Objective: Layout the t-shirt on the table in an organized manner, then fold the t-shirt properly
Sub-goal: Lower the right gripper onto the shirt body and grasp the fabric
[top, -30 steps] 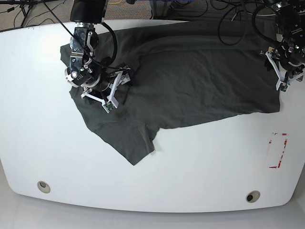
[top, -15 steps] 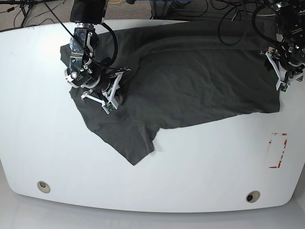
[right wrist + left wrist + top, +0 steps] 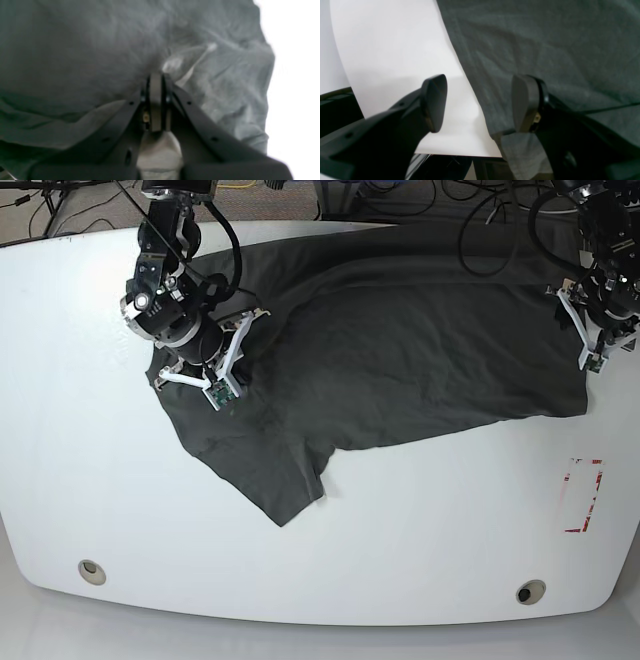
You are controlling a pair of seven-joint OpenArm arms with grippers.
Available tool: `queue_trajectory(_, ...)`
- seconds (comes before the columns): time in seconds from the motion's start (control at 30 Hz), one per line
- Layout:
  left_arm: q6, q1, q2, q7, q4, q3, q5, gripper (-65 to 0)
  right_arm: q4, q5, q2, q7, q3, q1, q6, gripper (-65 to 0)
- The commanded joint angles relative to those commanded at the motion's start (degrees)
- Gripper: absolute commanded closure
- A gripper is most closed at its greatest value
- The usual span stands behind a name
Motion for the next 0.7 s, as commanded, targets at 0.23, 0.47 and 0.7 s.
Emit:
queue_trajectory(0.23,0.0,0.0,0.0,0.0,-0.44,0.0,0.0,-37.9,0.0,5.36,-0.53,0.0,0.18,0.62,0.0,-0.6)
queue_trajectory(0.47,0.0,0.0,-0.18,0.0,-2.2,0.0,0.0,-37.9,-0.09,18.29,0.88,-0.18,3.16,1.85,0.0,-0.6)
queue_trajectory(0.7,0.0,0.0,-0.18,0.0,-2.29,-0.09,0.0,-37.9,-1.14,22.77,2.2,-0.18,4.4,2.2,0.0,-0.8)
